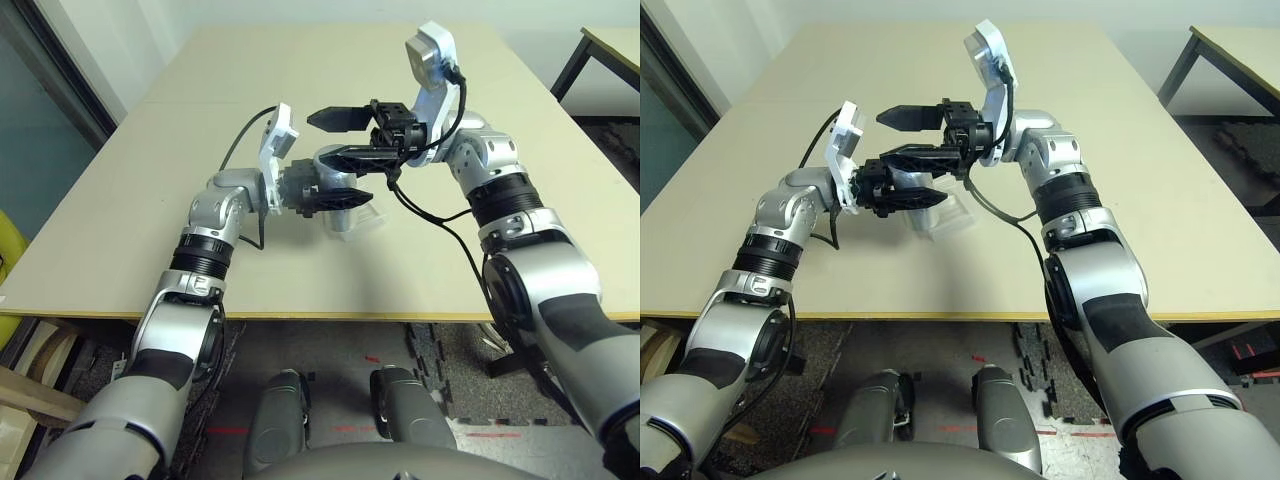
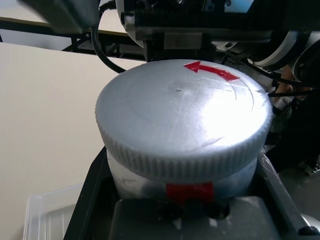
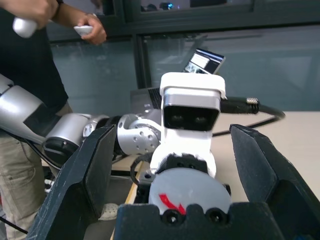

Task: Pour the medicine from the bottle into the box.

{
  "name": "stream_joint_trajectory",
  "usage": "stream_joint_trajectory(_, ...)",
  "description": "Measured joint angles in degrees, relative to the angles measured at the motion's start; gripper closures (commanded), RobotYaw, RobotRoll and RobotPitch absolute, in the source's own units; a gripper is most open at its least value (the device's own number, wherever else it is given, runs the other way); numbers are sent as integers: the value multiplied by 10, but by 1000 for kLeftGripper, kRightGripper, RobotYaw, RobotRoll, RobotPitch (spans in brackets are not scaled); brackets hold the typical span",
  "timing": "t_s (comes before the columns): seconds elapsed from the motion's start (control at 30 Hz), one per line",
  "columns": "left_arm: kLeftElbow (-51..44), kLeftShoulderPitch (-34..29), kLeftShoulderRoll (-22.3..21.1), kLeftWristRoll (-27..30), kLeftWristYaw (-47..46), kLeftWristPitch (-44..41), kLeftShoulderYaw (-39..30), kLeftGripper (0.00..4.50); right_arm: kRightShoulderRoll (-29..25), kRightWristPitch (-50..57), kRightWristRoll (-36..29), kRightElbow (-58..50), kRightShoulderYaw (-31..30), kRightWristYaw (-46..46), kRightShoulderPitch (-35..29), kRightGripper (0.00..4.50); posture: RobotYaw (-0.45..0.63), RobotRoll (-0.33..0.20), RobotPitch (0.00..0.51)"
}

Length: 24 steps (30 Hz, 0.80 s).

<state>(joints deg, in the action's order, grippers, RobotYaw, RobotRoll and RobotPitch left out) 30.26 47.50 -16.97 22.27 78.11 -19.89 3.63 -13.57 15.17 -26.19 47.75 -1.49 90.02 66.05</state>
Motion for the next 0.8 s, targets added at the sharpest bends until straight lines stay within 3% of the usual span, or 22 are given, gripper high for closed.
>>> stream_joint_trajectory(0.8,23,1,0,-22,-6,23,0,1831,-5,-15,62,-32,-16,-30,-19,0,-204,0,42)
